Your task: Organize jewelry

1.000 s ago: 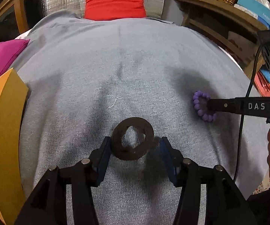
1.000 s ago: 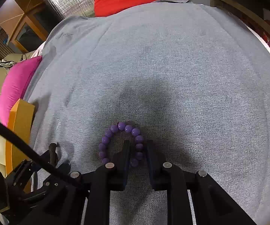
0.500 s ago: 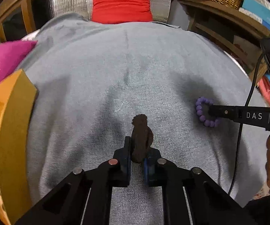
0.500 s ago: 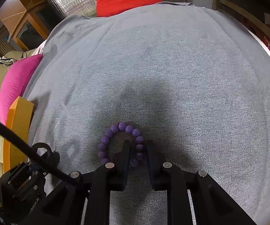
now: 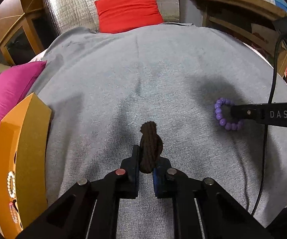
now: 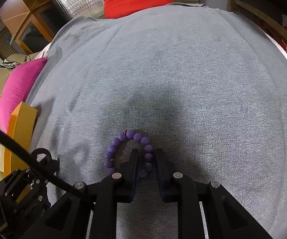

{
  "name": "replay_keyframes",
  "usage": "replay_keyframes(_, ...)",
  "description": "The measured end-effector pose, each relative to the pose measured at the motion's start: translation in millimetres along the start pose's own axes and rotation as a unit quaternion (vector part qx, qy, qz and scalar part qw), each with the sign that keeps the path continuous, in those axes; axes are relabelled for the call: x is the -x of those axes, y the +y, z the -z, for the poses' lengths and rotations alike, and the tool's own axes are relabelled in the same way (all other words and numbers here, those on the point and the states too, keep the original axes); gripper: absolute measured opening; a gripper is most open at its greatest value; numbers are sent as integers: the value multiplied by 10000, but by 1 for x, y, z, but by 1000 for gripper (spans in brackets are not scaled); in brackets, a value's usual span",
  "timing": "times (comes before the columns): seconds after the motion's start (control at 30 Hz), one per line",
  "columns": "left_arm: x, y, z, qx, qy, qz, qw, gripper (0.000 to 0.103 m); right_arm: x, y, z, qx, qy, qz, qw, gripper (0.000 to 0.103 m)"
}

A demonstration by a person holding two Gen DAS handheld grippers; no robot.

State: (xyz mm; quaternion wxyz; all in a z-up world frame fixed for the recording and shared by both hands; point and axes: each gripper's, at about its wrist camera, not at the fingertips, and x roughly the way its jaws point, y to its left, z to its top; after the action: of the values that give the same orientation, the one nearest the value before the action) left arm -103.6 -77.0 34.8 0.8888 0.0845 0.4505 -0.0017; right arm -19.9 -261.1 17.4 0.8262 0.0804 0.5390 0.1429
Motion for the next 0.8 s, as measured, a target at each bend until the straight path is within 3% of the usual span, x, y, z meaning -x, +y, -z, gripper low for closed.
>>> replay_keyframes(0.8, -18, -10, 3, -98, 19, -16, 9999, 12, 2, 5, 9, 189, -75, 138, 9997, 16)
